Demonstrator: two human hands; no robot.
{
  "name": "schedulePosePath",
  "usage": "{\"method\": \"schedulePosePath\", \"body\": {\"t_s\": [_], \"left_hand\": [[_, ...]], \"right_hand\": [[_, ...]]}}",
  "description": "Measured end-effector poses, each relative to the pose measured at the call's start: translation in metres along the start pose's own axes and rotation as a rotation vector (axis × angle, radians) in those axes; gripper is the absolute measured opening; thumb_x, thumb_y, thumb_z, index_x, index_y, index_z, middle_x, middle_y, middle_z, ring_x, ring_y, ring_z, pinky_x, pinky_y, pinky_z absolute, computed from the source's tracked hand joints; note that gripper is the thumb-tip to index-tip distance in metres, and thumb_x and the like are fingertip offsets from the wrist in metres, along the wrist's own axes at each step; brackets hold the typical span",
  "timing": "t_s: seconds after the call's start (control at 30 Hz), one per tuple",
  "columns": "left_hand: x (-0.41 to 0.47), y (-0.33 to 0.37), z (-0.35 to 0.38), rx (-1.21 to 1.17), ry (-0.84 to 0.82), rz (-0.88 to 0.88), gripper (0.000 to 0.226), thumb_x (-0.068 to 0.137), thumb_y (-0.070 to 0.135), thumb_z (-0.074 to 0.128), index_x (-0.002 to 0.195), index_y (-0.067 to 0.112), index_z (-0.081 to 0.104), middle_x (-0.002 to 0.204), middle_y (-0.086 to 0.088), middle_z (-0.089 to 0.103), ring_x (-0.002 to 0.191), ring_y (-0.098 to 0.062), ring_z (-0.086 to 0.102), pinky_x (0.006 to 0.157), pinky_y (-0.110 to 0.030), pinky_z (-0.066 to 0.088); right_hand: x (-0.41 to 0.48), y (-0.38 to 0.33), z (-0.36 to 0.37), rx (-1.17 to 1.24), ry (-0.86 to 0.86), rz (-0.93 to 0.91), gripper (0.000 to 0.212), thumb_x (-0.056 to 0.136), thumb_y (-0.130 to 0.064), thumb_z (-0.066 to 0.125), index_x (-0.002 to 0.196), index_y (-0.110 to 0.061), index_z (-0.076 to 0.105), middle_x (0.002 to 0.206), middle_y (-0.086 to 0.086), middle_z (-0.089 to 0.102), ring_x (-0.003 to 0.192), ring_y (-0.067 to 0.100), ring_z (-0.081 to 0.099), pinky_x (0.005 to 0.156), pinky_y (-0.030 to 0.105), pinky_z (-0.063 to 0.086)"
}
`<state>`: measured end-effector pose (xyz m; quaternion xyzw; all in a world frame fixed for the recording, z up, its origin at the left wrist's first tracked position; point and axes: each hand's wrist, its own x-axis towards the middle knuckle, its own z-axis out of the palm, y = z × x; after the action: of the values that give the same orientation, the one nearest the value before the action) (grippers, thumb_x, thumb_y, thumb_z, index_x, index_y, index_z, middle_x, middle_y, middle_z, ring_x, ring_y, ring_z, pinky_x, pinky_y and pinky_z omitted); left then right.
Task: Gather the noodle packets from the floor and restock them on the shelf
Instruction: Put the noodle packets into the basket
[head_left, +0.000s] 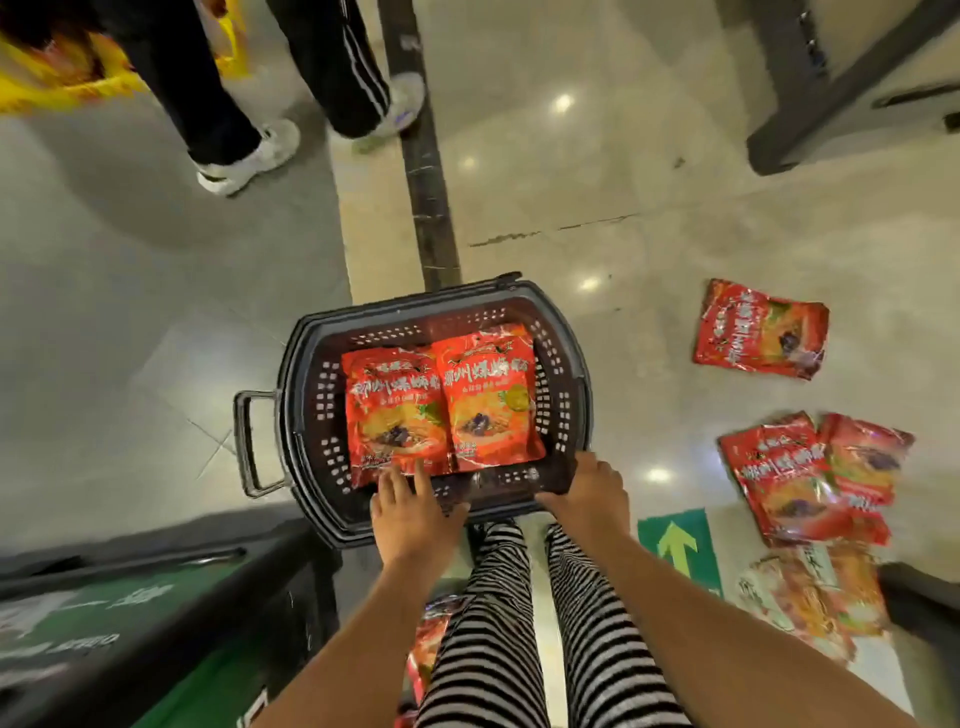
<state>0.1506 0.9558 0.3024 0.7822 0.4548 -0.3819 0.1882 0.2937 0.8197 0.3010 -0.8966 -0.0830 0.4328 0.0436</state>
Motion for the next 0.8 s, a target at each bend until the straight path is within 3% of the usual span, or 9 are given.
{"method": "schedulePosePath", "body": {"t_s": [0.17,0.37,0.5,0.63,0.8], "left_hand": [[-0.054,0.054,-0.019,0.137,-0.054,0.121,0.090,0.094,0.067,0.039,0.158,0.015,0.002,0.165,-0.014,0.004,0.152,-0.032,0.005,0.122,-0.043,0.011],[-0.094,0.147,-0.018,0.338,0.001,0.329,0.086,0.095,0.063,0.042,0.157,0.013,0.009,0.162,-0.017,0.015,0.150,-0.034,0.011,0.121,-0.045,0.012],[-0.113,0.224,0.000,0.427,0.007,0.431,0.085,0.095,0.061,0.042,0.157,0.014,0.009,0.164,-0.016,0.011,0.151,-0.033,0.010,0.121,-0.045,0.010],[-0.141,0.302,0.036,0.518,0.040,0.514,0.086,0.093,0.064,0.043,0.157,0.015,0.012,0.161,-0.019,0.018,0.149,-0.035,0.015,0.121,-0.045,0.016],[-0.178,0.398,0.092,0.597,-0.031,0.576,0.084,0.098,0.063,0.035,0.158,0.014,0.004,0.164,-0.019,0.007,0.151,-0.035,0.006,0.121,-0.045,0.010]], "right_hand": [[-0.052,0.063,-0.024,0.183,0.024,0.104,0.073,0.078,-0.049,0.075,0.130,-0.006,0.047,0.129,0.014,0.054,0.123,0.031,0.048,0.100,0.040,0.044],[-0.082,0.161,-0.054,0.404,0.119,0.308,0.074,0.077,-0.049,0.074,0.131,-0.008,0.047,0.130,0.013,0.054,0.121,0.031,0.051,0.097,0.039,0.047],[-0.082,0.239,-0.071,0.527,0.135,0.391,0.062,0.077,-0.046,0.073,0.121,-0.008,0.050,0.113,0.010,0.064,0.102,0.028,0.061,0.083,0.037,0.053],[-0.074,0.323,-0.083,0.576,0.116,0.456,0.075,0.080,-0.050,0.072,0.135,-0.008,0.044,0.126,0.012,0.059,0.115,0.029,0.056,0.091,0.036,0.047],[-0.057,0.432,-0.102,0.612,0.078,0.517,0.086,0.079,-0.055,0.072,0.143,-0.007,0.038,0.137,0.015,0.053,0.126,0.033,0.048,0.099,0.041,0.044]]}}
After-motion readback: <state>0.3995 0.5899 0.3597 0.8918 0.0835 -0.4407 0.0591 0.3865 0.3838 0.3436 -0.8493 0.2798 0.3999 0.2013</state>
